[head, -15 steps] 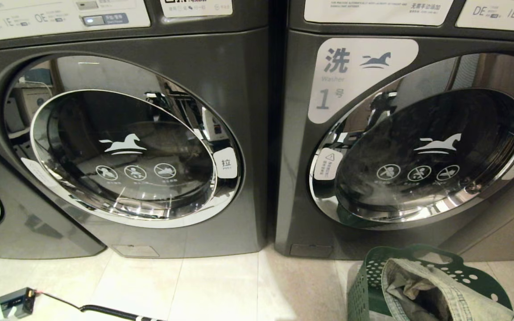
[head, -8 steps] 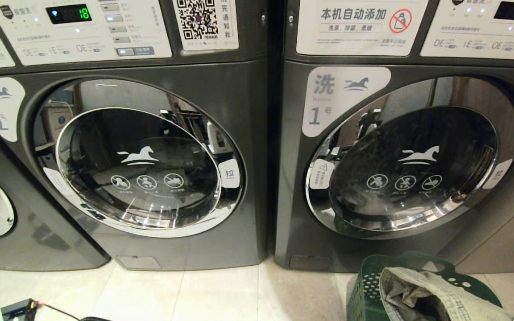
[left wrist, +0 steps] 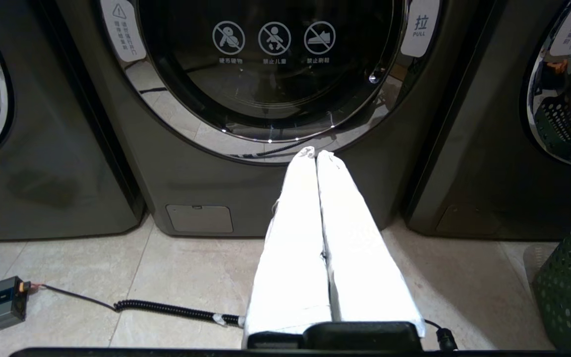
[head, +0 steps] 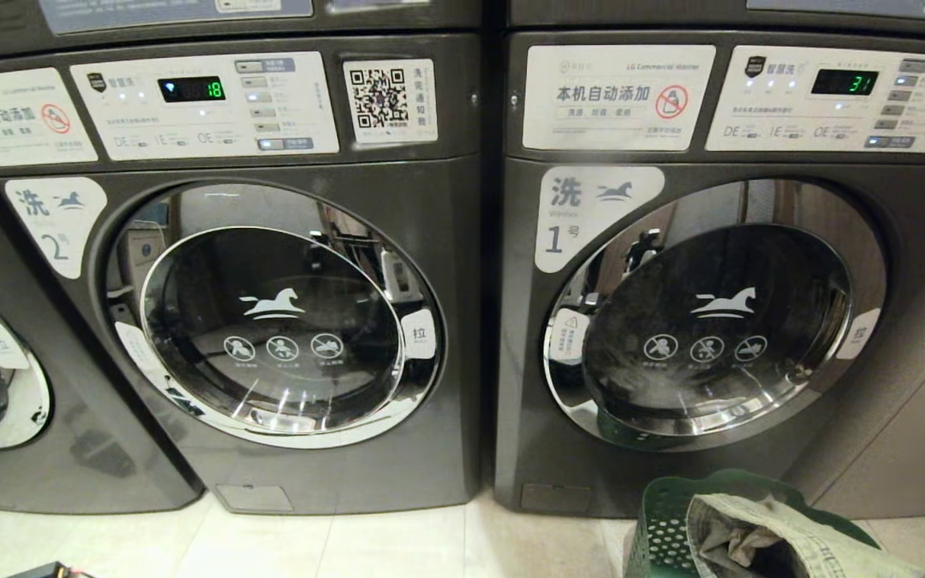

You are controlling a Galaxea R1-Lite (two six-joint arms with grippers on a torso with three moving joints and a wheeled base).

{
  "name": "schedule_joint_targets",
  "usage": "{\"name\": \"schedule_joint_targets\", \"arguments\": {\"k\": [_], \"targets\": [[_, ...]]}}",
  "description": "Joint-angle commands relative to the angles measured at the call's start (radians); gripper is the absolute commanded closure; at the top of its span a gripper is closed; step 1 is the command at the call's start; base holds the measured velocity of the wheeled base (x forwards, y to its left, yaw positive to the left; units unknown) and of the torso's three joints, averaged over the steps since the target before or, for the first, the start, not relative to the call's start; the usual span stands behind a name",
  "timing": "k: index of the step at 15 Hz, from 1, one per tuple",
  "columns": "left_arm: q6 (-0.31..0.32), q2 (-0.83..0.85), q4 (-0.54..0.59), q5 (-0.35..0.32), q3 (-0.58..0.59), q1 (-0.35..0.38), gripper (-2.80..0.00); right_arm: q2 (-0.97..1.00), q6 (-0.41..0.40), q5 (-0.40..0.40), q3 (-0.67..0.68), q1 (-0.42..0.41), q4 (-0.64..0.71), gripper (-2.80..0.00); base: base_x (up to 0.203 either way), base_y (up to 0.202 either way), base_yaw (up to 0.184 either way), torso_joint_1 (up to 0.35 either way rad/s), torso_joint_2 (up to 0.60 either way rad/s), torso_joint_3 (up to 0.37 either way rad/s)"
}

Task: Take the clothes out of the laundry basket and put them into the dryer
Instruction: Put the clothes in the dryer

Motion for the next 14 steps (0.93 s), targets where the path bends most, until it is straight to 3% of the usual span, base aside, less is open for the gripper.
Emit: {"name": "schedule_joint_targets", "arguments": {"k": [1,9,14], "targets": [[0.001,0.0,0.0,0.001,0.0,0.0,0.0,0.002,0.0,0.0,0.006,0.0,-0.002,0.0,0.0,0.0,0.0,0.001,0.0,0.215],[0.001,0.0,-0.001,0.0,0.0,0.0,0.0,0.002,0.006,0.0,0.006,0.0,-0.002,0.0,0.0,0.0,0.0,0.002,0.0,0.195],[-0.004,0.0,-0.003,-0.002,0.0,0.0,0.0,0.002,0.009,0.0,0.006,0.0,-0.002,0.0,0.0,0.0,0.0,0.003,0.0,0.035]]}}
